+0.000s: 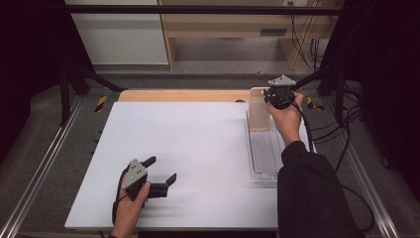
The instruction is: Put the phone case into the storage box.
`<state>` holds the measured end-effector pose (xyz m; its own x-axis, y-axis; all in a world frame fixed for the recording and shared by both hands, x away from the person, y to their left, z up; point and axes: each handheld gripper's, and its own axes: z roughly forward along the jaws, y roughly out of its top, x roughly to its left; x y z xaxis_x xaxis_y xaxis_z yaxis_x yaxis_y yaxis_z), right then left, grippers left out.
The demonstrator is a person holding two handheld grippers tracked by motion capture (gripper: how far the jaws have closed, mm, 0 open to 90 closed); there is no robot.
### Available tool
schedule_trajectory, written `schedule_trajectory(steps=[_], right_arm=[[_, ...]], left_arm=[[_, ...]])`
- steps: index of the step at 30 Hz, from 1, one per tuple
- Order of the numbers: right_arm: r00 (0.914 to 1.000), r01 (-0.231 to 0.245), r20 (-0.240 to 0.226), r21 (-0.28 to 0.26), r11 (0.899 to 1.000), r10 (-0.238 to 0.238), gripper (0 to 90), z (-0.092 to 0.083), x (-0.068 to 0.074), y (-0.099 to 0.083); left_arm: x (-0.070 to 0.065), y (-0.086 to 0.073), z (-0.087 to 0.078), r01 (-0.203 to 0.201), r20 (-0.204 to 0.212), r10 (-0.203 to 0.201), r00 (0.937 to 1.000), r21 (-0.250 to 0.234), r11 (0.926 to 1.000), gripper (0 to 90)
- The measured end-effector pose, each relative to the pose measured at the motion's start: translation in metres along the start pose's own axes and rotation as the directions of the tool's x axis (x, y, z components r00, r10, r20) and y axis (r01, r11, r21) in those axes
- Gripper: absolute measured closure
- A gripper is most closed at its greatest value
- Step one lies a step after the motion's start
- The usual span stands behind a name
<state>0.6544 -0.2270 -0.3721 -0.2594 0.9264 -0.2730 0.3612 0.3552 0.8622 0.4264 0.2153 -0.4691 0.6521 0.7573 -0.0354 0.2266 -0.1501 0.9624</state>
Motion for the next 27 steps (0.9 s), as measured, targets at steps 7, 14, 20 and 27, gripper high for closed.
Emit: schedule_trajectory(steps=[7, 14, 20, 27], right_arm=[[1.0, -0.009, 0.002, -0.001, 1.0, 0.009, 65.3, 0.0018, 0.0003, -0.0004], [0.9999, -0.012, 0.002, -0.003, 1.0, 0.012, 65.2, 0.0029, 0.0008, -0.0007], [0.9998, -0.018, 0.0, -0.003, 1.0, 0.018, 64.6, 0.0025, 0.0003, -0.0005], [0.9997, -0.026, 0.002, -0.003, 1.0, 0.026, 62.9, 0.0015, -0.001, -0.0002]], left_arm=[[0.0003, 0.0002, -0.0004, 0.001, -0.001, -0.001, 1.0, -0.003, 1.0, 2.3], [0.0005, 0.0002, -0.0005, 0.002, -0.003, -0.002, 1.0, -0.004, 1.0, 2.3], [0.0005, 0.0004, -0.0009, 0.001, -0.003, -0.001, 1.0, -0.005, 1.0, 2.3], [0.0004, 0.0005, -0.0008, 0.0, -0.003, 0.0, 1.0, -0.005, 1.0, 2.3]])
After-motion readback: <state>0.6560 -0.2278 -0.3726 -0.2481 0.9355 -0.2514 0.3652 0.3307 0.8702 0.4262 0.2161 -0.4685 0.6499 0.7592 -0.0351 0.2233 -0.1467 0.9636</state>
